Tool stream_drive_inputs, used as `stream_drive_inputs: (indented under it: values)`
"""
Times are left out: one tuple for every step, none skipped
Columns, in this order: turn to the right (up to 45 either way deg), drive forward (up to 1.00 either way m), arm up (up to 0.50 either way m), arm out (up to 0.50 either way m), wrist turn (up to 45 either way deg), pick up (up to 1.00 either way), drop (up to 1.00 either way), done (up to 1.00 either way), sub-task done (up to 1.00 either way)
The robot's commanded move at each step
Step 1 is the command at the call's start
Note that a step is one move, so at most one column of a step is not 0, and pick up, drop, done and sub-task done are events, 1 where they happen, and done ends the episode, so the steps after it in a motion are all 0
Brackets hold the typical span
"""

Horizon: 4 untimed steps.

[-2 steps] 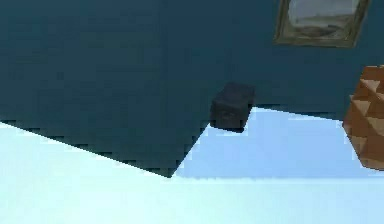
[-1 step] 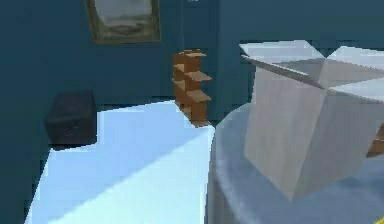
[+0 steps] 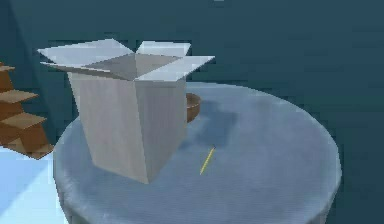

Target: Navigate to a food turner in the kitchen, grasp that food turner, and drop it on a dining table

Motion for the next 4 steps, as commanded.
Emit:
stream_drive_inputs:
  values:
    - [21.0, 0.00, 0.00, 0.00, 0.0, 0.00, 0.00, 0.00, 0.00]
    - [-45.0, 0.00, 0.00, 0.00, 0.0, 0.00, 0.00, 0.00, 0.00]
    - [-45.0, 0.00, 0.00, 0.00, 0.0, 0.00, 0.00, 0.00, 0.00]
    - [-9.0, 0.00, 0.00, 0.00, 0.0, 0.00, 0.00, 0.00, 0.00]
